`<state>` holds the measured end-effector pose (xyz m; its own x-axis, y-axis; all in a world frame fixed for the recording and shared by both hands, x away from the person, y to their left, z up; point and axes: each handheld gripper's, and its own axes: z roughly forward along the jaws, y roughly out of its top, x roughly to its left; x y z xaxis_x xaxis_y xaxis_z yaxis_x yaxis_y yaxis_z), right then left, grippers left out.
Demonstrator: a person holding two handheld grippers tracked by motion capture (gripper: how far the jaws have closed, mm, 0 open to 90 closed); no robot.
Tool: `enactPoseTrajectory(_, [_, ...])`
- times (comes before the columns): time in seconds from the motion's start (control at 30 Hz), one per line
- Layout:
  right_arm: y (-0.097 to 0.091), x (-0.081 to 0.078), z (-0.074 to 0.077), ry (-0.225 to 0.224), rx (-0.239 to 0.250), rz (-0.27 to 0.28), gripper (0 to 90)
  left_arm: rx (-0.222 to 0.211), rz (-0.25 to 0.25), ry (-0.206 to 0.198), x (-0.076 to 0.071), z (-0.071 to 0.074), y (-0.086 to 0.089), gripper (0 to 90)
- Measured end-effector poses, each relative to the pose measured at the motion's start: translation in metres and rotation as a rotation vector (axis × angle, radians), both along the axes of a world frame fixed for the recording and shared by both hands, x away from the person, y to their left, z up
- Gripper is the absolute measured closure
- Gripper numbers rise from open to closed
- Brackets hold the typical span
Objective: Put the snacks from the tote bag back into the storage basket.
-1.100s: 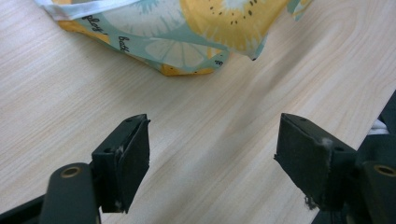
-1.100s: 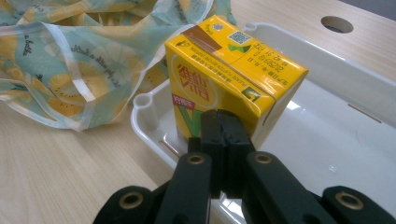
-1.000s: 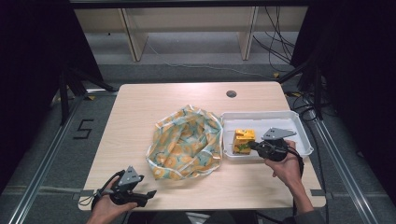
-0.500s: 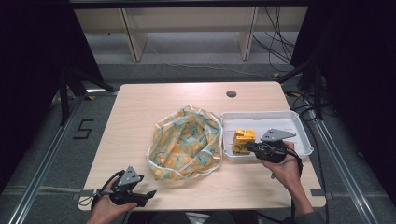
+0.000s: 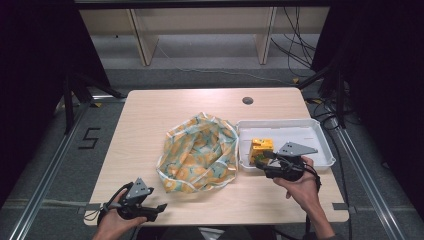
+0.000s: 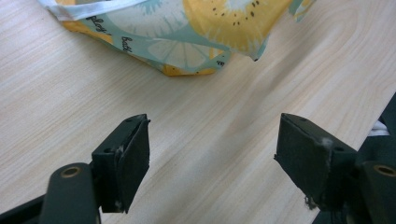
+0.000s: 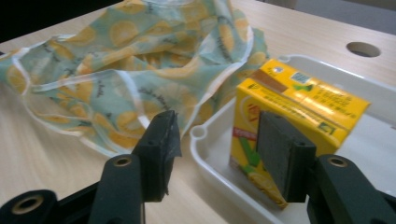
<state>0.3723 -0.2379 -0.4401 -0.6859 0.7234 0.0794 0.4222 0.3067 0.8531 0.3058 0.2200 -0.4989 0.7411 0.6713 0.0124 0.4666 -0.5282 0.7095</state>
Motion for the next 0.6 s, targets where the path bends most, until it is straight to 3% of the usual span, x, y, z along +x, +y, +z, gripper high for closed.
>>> enactPoseTrajectory(0.07, [0.000,-0.001,-0.002,-0.015,-0.007,0.022,45.9,-0.001,0.001,0.000,0.000,0.000,0.000,25.5])
enactPoseTrajectory(0.17, [0.001,-0.004,-0.007,-0.006,-0.007,0.017,43.3,0.001,0.001,0.001,0.000,0.000,0.000,25.5])
enactPoseTrajectory(0.23, [0.000,-0.005,-0.011,-0.027,-0.011,0.010,41.9,0.002,0.001,0.000,0.000,0.000,0.000,25.5])
enactPoseTrajectory(0.27, [0.001,-0.007,-0.011,0.009,-0.006,0.009,41.2,0.002,0.000,-0.002,0.000,0.000,0.000,25.5])
enactPoseTrajectory(0.3, [0.000,-0.006,-0.014,-0.016,-0.006,0.008,40.6,0.001,0.000,-0.001,0.000,0.000,0.000,25.5])
enactPoseTrajectory(0.33, [0.001,-0.009,-0.014,0.009,-0.002,-0.002,40.3,0.002,0.000,-0.001,0.000,0.000,0.000,25.5])
enactPoseTrajectory(0.37, [0.000,-0.008,-0.016,-0.006,-0.002,0.023,40.0,-0.005,0.003,0.001,0.000,0.000,0.000,25.5])
enactPoseTrajectory(0.4, [0.001,-0.010,-0.016,0.024,0.010,0.018,40.1,-0.005,0.003,0.002,0.000,0.000,0.000,25.5])
enactPoseTrajectory(0.43, [0.001,-0.010,-0.016,0.023,0.006,0.017,40.0,-0.002,0.002,0.001,0.000,0.000,0.000,25.5])
enactPoseTrajectory(0.47, [0.001,-0.011,-0.017,0.018,0.010,0.016,39.9,-0.004,0.012,0.010,-0.001,0.000,0.000,25.5])
enactPoseTrajectory(0.5, [0.000,-0.010,-0.017,-0.023,-0.015,0.014,39.6,-0.005,0.016,0.018,-0.001,0.000,0.000,25.6])
enactPoseTrajectory(0.53, [0.001,-0.012,-0.017,0.013,0.005,0.013,39.5,0.012,-0.007,-0.003,0.001,0.001,0.001,25.5])
enactPoseTrajectory(0.57, [0.000,-0.012,-0.017,0.006,-0.003,0.017,39.3,-0.003,0.012,0.008,-0.001,0.000,0.000,25.5])
enactPoseTrajectory(0.6, [0.001,-0.015,-0.017,0.025,0.010,0.005,39.2,-0.002,0.015,0.017,-0.001,0.000,0.000,25.5])
